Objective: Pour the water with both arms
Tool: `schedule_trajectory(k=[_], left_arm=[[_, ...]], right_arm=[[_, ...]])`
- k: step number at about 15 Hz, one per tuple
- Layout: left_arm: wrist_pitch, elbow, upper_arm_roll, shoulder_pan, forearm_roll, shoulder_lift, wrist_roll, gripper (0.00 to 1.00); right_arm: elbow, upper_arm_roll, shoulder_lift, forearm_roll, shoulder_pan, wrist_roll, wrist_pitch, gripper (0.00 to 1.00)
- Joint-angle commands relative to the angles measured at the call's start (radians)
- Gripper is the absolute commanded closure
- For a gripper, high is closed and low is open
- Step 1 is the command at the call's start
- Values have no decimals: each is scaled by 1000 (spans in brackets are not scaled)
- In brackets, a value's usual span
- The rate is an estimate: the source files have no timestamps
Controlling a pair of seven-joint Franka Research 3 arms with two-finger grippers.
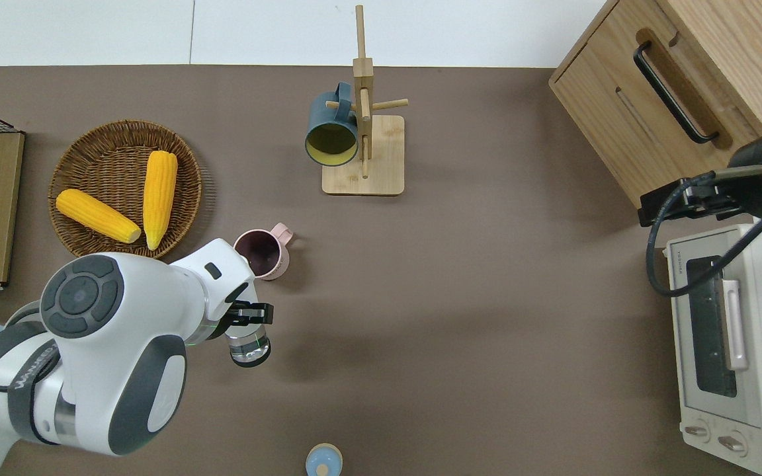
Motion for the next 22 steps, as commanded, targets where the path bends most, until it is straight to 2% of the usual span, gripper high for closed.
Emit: schedule_trajectory(k=[1, 12, 22], left_arm=[[-54, 58, 10, -15, 26, 38, -30, 1000], [-209, 212, 10, -16, 67, 160, -65, 1000], [-263, 220, 8, -20, 96, 168, -80, 1000]], right_arm=[[-25, 10, -21, 5, -17, -21, 3, 9], [-25, 10, -21, 5, -17, -21, 3, 9], [-25, 10, -21, 5, -17, -21, 3, 9]])
